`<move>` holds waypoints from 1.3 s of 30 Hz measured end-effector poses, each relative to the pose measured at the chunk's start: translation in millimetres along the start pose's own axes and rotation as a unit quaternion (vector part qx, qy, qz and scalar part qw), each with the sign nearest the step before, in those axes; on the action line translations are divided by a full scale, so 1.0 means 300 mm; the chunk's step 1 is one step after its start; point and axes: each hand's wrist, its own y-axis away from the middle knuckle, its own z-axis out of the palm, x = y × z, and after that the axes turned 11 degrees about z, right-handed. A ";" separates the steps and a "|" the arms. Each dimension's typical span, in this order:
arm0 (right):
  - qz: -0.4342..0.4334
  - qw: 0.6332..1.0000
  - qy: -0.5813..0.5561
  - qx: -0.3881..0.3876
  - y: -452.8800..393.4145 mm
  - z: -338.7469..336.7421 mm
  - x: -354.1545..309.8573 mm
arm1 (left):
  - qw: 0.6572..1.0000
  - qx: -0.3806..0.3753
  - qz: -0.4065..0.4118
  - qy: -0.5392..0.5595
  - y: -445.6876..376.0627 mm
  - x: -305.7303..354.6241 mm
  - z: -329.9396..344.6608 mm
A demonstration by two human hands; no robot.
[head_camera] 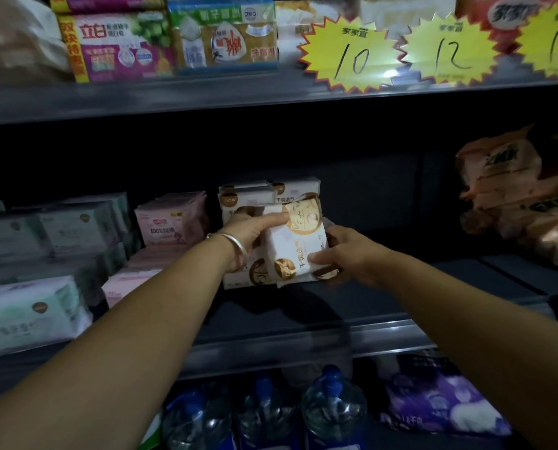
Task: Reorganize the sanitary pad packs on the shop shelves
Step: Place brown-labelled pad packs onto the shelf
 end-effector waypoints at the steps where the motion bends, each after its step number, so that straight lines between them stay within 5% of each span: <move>1: 0.004 1.000 0.009 -0.002 0.004 0.005 0.000 | 1.000 0.004 0.008 -0.028 -0.001 -0.006 0.004; 6: -0.034 0.996 0.023 0.074 0.001 0.016 0.003 | 0.986 -0.001 0.052 -0.161 0.007 0.020 0.038; 8: -0.060 0.992 0.049 0.098 0.001 -0.006 -0.017 | 0.958 -0.039 0.068 -0.275 0.003 0.039 0.038; 11: -0.064 0.990 0.122 0.036 0.013 -0.013 -0.054 | 0.901 -0.138 0.064 -0.407 -0.003 0.049 0.045; 14: -0.043 0.985 0.169 -0.003 0.025 -0.002 -0.057 | 0.893 -0.164 0.073 -0.414 0.012 0.047 0.069; 18: -0.066 0.994 0.083 -0.027 0.040 -0.012 -0.034 | 0.920 -0.146 0.072 -0.355 0.016 0.036 0.065; 22: -0.066 0.995 -0.027 0.075 -0.015 -0.064 -0.049 | 0.942 0.007 0.149 -0.300 -0.033 0.012 0.043; 25: -0.069 0.983 -0.090 0.146 -0.067 -0.098 -0.066 | 0.903 0.091 0.201 -0.369 -0.077 -0.006 0.018; 34: -0.095 0.964 -0.093 0.231 -0.312 -0.123 -0.082 | 0.847 0.003 0.210 -0.488 -0.211 -0.135 -0.029; 39: -0.122 0.976 -0.084 0.161 -0.452 -0.127 -0.061 | 0.807 -0.034 0.236 -0.540 -0.262 -0.182 -0.042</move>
